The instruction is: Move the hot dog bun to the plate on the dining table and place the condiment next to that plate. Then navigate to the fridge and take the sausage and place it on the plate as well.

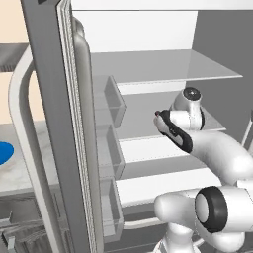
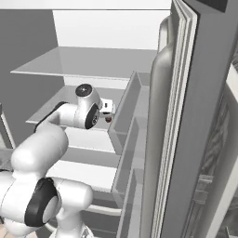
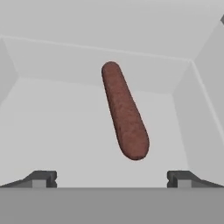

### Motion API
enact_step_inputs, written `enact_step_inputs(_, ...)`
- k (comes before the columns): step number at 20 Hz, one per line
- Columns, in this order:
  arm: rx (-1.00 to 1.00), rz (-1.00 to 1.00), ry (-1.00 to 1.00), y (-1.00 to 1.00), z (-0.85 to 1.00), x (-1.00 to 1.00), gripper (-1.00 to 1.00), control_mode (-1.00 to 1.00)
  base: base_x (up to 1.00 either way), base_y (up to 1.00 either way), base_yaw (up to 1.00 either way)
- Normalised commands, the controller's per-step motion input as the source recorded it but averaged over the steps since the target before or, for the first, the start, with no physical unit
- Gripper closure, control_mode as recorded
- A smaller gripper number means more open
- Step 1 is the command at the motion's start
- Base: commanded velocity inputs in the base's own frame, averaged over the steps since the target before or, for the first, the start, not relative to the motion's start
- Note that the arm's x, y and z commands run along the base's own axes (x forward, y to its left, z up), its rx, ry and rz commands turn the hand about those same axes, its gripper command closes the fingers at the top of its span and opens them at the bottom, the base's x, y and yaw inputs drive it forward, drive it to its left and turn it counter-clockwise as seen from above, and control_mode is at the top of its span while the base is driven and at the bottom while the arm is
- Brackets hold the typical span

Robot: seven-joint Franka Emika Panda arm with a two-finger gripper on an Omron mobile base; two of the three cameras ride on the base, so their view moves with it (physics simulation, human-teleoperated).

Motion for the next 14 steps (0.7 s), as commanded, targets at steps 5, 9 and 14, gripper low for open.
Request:
enact_step_inputs(5, 0.0, 0.02, 0.0, -0.26, -0.22, 0.53, -1.0, -1.0, 0.0, 0.0, 0.0)
enact_step_inputs(9, 0.0, 0.0, 0.0, -0.02, -0.14, 0.47, -1.0, -1.0, 0.0, 0.0, 0.0)
enact_step_inputs(14, 0.0, 0.0, 0.01, 0.0, -0.23, 0.33, -1.0, -1.0, 0.0, 0.0, 0.0)
